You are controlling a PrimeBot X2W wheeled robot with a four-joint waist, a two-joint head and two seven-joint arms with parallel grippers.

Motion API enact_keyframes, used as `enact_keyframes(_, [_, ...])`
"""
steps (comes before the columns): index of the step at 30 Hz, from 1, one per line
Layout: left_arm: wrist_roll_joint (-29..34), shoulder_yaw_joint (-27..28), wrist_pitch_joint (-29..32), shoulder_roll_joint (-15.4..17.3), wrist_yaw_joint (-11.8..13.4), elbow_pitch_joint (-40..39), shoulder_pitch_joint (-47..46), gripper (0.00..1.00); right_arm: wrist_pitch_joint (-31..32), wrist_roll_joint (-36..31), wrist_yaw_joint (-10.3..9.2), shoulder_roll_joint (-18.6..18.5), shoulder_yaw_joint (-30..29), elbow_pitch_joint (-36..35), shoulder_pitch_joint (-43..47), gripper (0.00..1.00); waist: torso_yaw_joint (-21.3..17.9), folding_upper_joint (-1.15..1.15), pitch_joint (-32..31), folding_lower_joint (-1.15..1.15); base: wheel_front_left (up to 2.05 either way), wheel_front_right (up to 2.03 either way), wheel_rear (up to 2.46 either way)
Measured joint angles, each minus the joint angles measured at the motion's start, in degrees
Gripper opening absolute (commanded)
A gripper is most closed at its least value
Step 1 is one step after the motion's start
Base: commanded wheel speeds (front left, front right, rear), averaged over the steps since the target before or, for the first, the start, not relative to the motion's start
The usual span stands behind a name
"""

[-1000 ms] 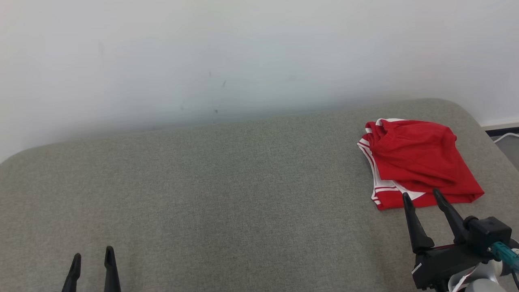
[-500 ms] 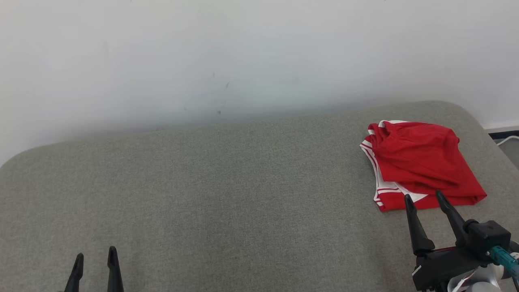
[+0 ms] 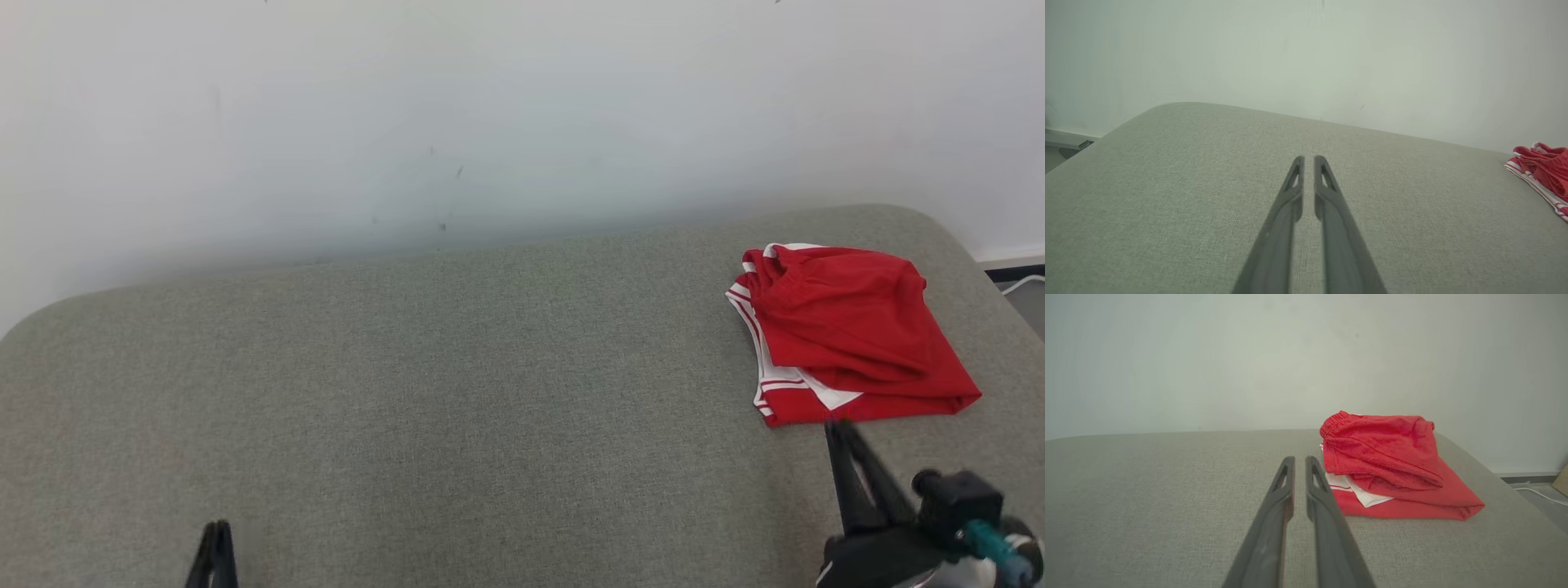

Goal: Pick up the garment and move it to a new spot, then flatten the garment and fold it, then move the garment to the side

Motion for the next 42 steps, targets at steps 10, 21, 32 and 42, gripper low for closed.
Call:
enact_keyframes(10, [-4.0,0.5,1.6,-1.1,-0.6,2.5,0.6,0.00,1.7,4.1,0.88,2.5,-1.1,2.0,2.4,0.00,0.1,0.00,0.3,0.00,0.00,0.00,0.00])
enact_keyframes(21, [-13.3,1.9,4.1,-1.5,-2.1,3.6,-0.5,0.00,4.2,11.5,2.40,4.2,-3.7,2.7,2.3,0.00,0.4,0.00,0.6,0.00,0.00,0.00,0.00])
enact_keyframes(32, [-22.0,3.4,6.6,-1.8,-3.1,4.3,-1.8,0.00,6.8,18.9,4.08,5.9,-6.4,3.1,1.3,0.00,0.6,0.00,1.0,0.01,0.00,0.00,0.00])
enact_keyframes(42, [-29.5,4.4,8.7,-2.2,-4.1,5.1,-3.0,0.00,9.0,25.7,5.32,7.4,-8.7,3.4,1.2,0.00,0.8,0.00,1.3,0.01,0.00,0.00,0.00])
